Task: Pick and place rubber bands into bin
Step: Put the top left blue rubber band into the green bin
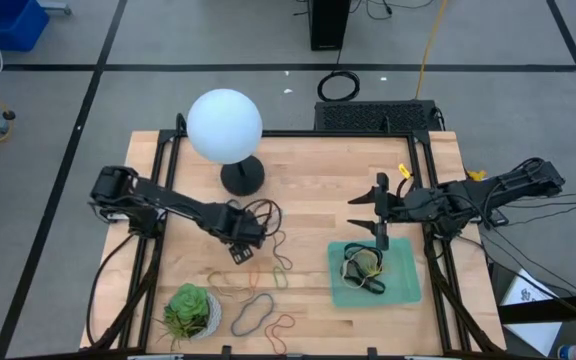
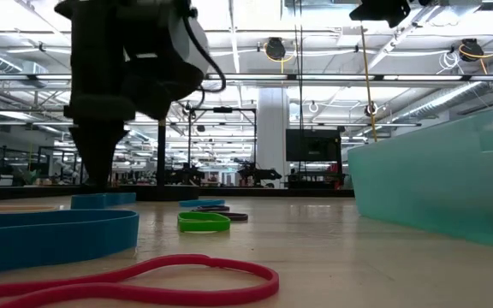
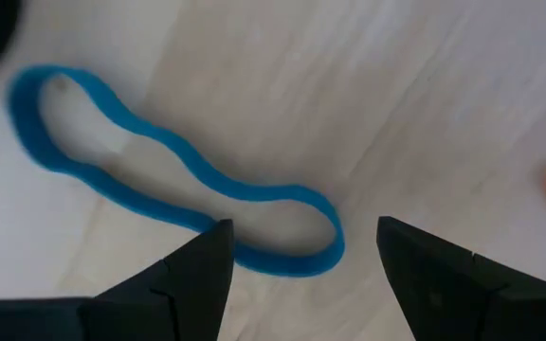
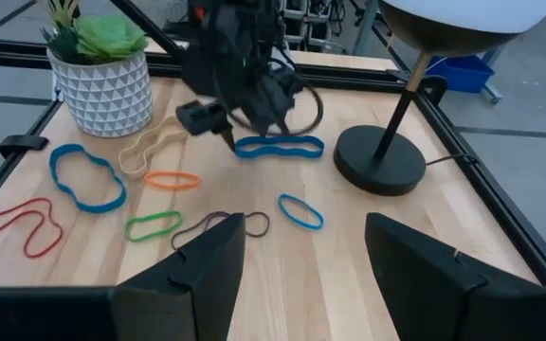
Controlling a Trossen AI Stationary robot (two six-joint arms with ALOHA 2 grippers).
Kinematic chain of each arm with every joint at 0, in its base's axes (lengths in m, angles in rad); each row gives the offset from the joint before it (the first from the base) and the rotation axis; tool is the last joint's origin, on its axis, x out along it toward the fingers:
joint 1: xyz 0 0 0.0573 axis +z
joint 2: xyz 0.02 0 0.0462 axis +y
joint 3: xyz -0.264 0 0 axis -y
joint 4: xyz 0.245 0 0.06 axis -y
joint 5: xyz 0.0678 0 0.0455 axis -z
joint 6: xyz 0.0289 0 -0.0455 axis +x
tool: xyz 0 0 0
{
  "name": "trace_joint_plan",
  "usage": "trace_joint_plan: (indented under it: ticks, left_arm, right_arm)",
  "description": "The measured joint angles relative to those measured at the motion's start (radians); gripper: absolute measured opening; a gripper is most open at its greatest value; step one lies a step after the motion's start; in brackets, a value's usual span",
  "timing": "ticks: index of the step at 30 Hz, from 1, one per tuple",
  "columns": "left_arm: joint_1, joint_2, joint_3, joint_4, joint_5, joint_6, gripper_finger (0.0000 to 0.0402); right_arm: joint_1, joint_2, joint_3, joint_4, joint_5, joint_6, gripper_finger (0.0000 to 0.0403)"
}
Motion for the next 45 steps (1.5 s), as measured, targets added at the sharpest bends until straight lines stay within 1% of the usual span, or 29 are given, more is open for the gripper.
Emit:
trace_joint_plan:
  ticks: [6, 11, 13, 16, 21, 24, 28, 30, 34, 45]
  left_arm:
    - [0.012, 0.064, 0.000, 0.011, 0.048, -0.018, 0.0266]
    - [0.013, 0.069, 0.000, 0.051, 0.074, -0.017, 0.0266]
    - [0.013, 0.069, 0.000, 0.057, 0.085, -0.017, 0.0260]
    - [0.013, 0.069, 0.000, 0.053, 0.089, -0.018, 0.0234]
    - [0.013, 0.069, 0.000, 0.054, 0.091, -0.024, 0.0173]
    - [0.014, 0.069, 0.000, 0.054, 0.109, -0.024, 0.0139]
    - [0.016, 0.069, 0.000, 0.054, 0.118, -0.024, 0.0109]
    - [0.016, 0.069, 0.000, 0.054, 0.118, -0.024, 0.0100]
    - [0.017, 0.073, 0.000, 0.056, 0.117, -0.024, 0.0093]
    - [0.017, 0.074, 0.000, 0.056, 0.114, -0.028, 0.0092]
  right_arm:
    - [0.000, 0.000, 0.000, 0.000, 0.000, 0.000, 0.0212]
    - [0.000, 0.000, 0.000, 0.000, 0.000, 0.000, 0.0212]
    - [0.000, 0.000, 0.000, -0.001, 0.000, 0.000, 0.0212]
    - [0.000, 0.000, 0.000, -0.001, 0.000, 0.000, 0.0212]
    - [0.000, 0.000, 0.000, -0.001, -0.001, 0.002, 0.0212]
    - [0.000, 0.000, 0.000, -0.001, -0.001, 0.003, 0.0212]
    - [0.000, 0.000, 0.000, -0.001, -0.005, 0.003, 0.0212]
    - [0.000, 0.000, 0.000, -0.001, -0.030, 0.004, 0.0212]
    - [0.001, 0.000, 0.000, -0.001, -0.064, 0.003, 0.0212]
    - [0.001, 0.000, 0.000, -0.001, -0.063, 0.003, 0.0212]
